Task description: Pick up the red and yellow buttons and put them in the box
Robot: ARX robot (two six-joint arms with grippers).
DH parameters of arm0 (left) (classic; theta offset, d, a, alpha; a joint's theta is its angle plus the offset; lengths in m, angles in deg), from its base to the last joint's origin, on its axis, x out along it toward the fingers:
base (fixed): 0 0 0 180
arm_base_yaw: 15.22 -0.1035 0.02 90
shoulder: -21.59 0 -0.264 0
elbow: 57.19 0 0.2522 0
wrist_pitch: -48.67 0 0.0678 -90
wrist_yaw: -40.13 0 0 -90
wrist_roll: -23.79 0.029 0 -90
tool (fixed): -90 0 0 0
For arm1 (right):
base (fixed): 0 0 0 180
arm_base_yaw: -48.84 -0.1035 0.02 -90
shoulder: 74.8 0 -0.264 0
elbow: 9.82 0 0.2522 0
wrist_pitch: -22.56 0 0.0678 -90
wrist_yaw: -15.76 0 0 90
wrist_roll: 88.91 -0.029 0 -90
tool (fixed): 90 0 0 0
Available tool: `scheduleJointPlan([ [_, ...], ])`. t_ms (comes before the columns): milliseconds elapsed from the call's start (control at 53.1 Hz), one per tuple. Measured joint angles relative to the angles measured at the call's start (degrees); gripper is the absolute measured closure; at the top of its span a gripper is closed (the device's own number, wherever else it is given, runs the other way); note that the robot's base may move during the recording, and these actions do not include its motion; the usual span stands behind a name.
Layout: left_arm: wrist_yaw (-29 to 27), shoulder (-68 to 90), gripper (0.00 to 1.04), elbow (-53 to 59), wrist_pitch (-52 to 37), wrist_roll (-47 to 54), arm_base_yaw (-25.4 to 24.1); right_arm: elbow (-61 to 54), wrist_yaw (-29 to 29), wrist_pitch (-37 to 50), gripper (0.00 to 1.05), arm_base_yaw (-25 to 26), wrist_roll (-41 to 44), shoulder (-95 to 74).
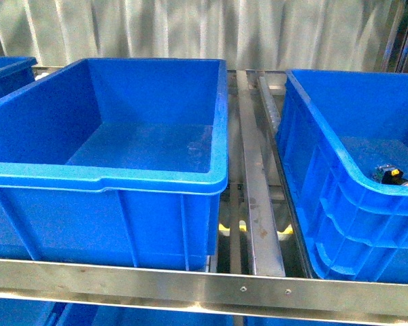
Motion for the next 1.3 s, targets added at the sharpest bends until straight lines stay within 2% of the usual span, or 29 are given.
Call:
scheduleJointPlan([
  [1301, -0.4, 0.0, 0.08, 0.0, 0.0, 0.0, 0.0, 0.0, 0.6, -0.1, 0.06, 0.0, 0.0, 0.0],
])
